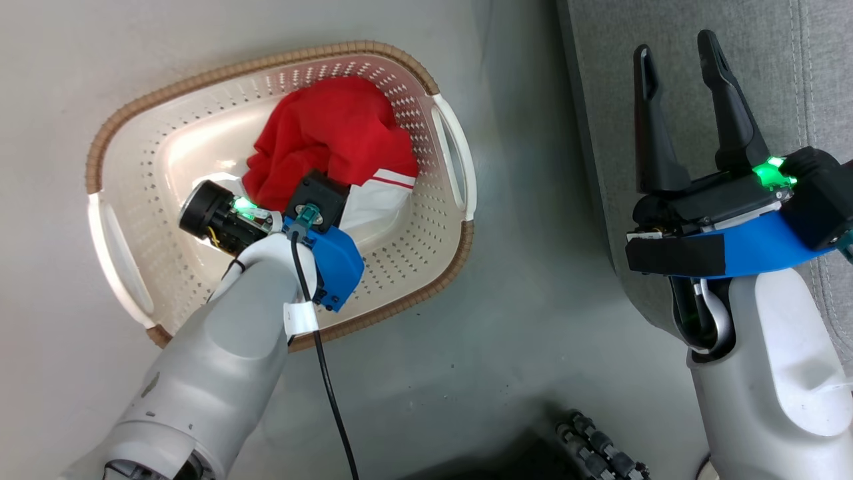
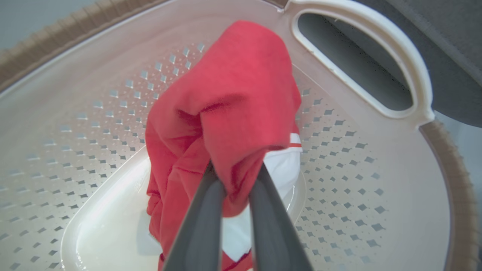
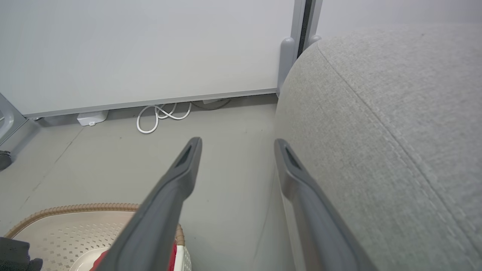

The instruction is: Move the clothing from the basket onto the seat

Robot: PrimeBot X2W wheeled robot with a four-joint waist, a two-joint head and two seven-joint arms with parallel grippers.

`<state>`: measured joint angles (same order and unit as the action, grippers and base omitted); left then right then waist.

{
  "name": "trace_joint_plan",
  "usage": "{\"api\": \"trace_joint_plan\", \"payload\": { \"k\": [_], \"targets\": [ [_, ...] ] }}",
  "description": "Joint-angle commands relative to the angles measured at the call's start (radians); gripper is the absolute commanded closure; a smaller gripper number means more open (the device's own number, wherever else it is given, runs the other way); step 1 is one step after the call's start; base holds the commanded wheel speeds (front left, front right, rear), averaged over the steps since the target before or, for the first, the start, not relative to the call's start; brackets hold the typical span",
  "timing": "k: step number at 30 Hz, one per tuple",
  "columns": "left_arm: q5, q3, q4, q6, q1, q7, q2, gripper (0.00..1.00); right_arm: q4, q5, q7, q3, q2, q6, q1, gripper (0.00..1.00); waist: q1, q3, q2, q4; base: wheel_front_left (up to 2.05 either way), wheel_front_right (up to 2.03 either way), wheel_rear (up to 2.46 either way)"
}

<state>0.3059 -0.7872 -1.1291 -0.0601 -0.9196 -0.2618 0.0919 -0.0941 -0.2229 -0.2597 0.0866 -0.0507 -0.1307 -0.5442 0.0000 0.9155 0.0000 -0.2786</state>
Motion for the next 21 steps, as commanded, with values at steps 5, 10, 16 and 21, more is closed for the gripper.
{"api": "trace_joint_plan", "payload": {
  "k": [5, 10, 16, 21],
  "targets": [
    [-0.004, 0.003, 0.035, -0.005, 0.032, -0.005, -0.011, 1.00, -0.010, 0.027, 0.004, -0.007, 0.000, 0.000, 0.002, 0.00, 0.0000, -0.063, 0.0000, 0.033, 0.00, 0.00, 0.00],
    [-0.001, 0.009, 0.067, -0.013, 0.074, -0.005, -0.018, 1.00, -0.031, 0.053, 0.019, -0.005, 0.000, 0.000, 0.022, 0.00, 0.0000, -0.147, 0.0000, 0.072, 0.00, 0.00, 0.00],
    [0.003, 0.014, 0.112, -0.028, 0.135, -0.005, -0.029, 1.00, -0.061, 0.082, 0.046, -0.002, 0.000, 0.000, 0.060, 0.00, 0.0000, -0.277, 0.0000, 0.123, 0.00, 0.00, 0.00],
    [0.009, 0.002, 0.155, -0.045, 0.193, -0.005, -0.038, 1.00, -0.093, 0.113, 0.062, -0.012, 0.000, 0.000, 0.109, 0.00, 0.0000, -0.402, 0.0000, 0.172, 0.00, 0.00, 0.00]
  ]
}}
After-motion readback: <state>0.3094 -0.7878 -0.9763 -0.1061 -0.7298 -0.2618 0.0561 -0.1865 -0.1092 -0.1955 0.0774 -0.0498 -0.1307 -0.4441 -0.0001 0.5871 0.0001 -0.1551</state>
